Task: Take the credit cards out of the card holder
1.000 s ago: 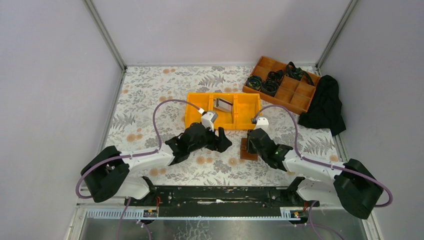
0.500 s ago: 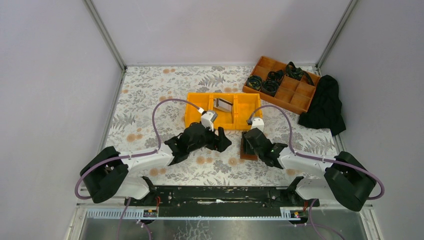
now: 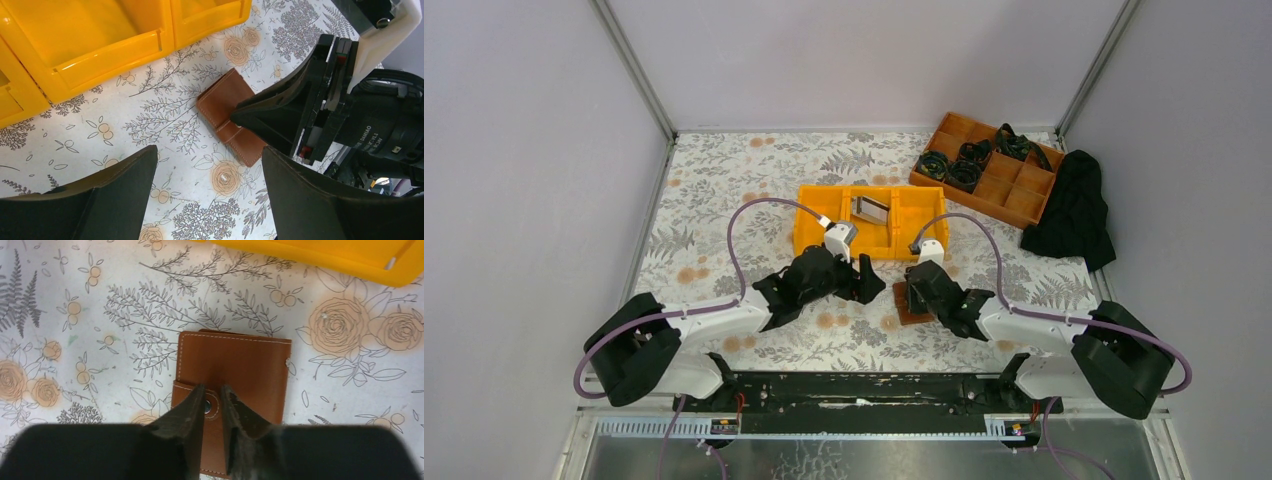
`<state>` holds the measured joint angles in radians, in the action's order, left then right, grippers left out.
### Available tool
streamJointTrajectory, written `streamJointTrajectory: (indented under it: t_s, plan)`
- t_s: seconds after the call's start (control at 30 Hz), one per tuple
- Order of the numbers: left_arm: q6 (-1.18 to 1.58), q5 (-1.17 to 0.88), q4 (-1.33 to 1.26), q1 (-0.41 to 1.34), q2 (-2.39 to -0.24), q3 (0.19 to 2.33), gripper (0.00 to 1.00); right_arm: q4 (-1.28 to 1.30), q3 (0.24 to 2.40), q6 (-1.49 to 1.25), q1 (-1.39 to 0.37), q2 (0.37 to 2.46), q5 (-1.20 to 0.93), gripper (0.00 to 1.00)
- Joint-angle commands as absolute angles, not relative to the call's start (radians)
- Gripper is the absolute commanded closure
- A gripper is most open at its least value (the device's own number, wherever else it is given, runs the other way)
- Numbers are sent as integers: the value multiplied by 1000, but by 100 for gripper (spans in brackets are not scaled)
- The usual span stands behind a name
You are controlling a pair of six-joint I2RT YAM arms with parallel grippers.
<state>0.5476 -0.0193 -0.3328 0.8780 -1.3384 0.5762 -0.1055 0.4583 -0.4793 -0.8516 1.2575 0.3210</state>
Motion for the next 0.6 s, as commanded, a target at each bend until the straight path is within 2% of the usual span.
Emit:
streamJointTrajectory:
  t_s: [0.0,0.1,0.23,0.27,0.3,0.37,0.43,0.57]
  plan:
    - [537,-4,-345,881,-1332,572,16,-120,464,-506,-881,1239,307,82]
    - [531,-18,-349,881,-1328,574,16,-118,458,-508,-883,1205,297,97]
    - [516,-75,-382,881,-1324,563,16,-102,447,-511,-884,1135,305,100]
    - [511,-102,-407,882,-1319,555,16,-89,446,-512,-884,1115,319,97]
    - [505,-128,-430,882,-1317,549,16,-74,446,-511,-884,1094,337,87]
    - [481,-178,-458,884,-1321,553,8,-49,442,-509,-884,1055,366,67]
    - [458,-184,-444,896,-1334,577,3,-33,434,-508,-883,1026,374,65]
    - [360,-175,-417,922,-1363,624,0,-27,394,-538,-883,993,347,70]
